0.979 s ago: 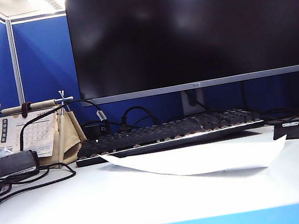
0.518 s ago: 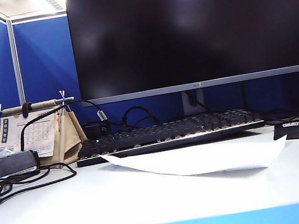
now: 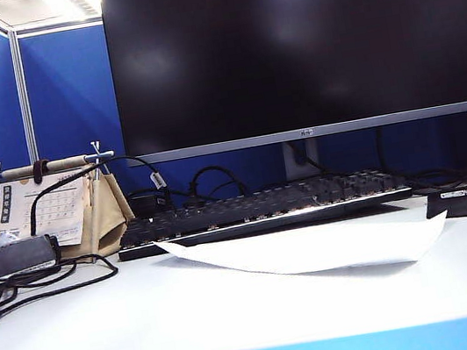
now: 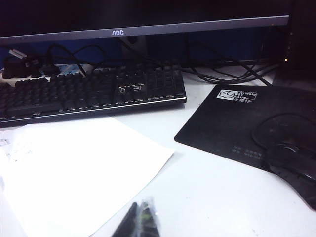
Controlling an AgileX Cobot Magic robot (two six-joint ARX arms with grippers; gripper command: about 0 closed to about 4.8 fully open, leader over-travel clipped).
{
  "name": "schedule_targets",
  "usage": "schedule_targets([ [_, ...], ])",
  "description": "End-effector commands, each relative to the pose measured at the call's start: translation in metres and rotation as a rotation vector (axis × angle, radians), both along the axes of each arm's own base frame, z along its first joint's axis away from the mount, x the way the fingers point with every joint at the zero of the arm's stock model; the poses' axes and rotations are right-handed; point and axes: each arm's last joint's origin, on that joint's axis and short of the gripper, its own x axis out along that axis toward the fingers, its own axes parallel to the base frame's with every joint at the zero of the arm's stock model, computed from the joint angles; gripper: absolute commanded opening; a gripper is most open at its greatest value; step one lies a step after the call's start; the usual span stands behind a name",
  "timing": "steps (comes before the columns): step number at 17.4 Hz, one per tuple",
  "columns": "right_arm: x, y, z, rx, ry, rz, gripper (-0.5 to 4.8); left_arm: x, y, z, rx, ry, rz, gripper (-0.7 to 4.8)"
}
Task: Put a wrinkled paper upside down.
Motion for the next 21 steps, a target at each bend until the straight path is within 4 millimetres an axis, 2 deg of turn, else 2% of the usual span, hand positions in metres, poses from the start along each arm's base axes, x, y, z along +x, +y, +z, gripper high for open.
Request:
schedule_targets([
  [1,0.001,-0.001,-0.003,-0.010,-0.009,-0.052,-0.06,0.002,0.002,-0.023,-0.026,-0.033,0.088,-0.06],
  [4,0.003,0.000,-0.017,-0.040,0.036,-0.055,-0.06,0.006,0.009,-0.044,-0.058,0.022,0.124,-0.06],
  [7,0.004,-0.002,-0.024,-0.063,0.046,-0.132,-0.06,0.013,0.019,-0.051,-0.073,0.059,0.161,-0.06],
  [10,0.005,0.000,-0.043,-0.090,0.093,-0.128,-0.06,0.020,0.033,-0.060,-0.074,0.088,0.257,-0.06],
  [13,0.006,0.000,-0.044,-0.080,0.094,-0.119,-0.06,0.022,0.043,-0.075,-0.100,0.151,0.260,-0.05],
  [21,0.006,0.001,-0.044,-0.081,0.106,-0.087,-0.06,0.022,0.043,-0.075,-0.106,0.155,0.245,0.21],
])
